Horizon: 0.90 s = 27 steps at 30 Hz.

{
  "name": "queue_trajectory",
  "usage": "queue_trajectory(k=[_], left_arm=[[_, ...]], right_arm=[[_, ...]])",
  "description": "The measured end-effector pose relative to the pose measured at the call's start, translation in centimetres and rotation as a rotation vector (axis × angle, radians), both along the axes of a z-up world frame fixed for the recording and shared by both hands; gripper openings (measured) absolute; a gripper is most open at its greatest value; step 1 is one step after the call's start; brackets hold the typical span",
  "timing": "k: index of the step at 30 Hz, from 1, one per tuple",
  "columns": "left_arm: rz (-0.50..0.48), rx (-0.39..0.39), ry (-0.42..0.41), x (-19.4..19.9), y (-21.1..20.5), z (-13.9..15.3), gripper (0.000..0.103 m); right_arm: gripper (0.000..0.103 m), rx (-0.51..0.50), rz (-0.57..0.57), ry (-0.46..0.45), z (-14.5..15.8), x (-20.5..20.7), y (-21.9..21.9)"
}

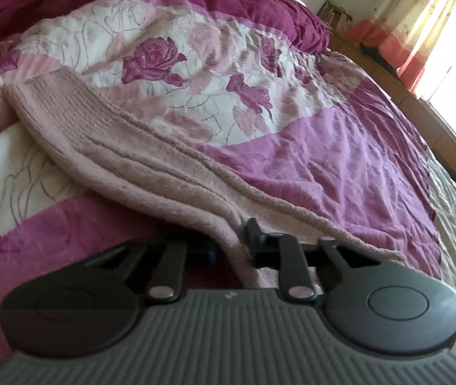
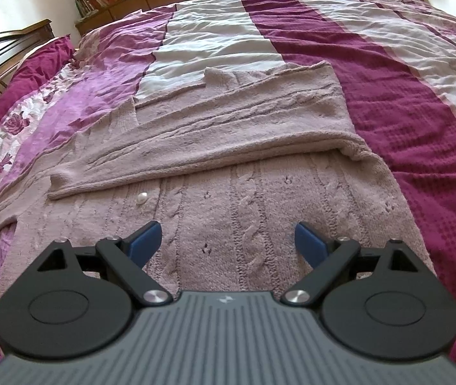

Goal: Fold small clothes

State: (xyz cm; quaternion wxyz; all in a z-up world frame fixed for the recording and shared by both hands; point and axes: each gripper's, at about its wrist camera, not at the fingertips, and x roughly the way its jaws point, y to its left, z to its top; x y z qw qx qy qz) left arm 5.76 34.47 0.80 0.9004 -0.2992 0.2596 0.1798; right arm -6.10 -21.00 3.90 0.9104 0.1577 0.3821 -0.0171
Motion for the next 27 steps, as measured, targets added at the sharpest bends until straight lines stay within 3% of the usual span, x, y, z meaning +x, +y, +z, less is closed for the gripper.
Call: queue_trajectory(k=[3,9,14,27], left_arm=[[-0.008,0.016,-0.026,-0.6,-0.1,0.9,0.012],[-0.088,0.150,-0.103,-1.3,-3.0,4.7,0.010],[-0.157,0.216,-0.166,-1.5,-6.1,7.5,0.010],[-0.338,0.195,-0.269,-1.1,-14.4,11.2,0.010]], right_arm=[[0.094,0.005,-0.001,0.001,-0.1,0.0,-0.1],[0.094,0.016,-0.002,-0.007,0.0,-0.1,-0.3],[0.094,0.026,-0.004,-0.013,0.0,-0.2,-0.5],[0.094,0.053,-0.026,-0.031,-0.1,-0.6,-1.5]])
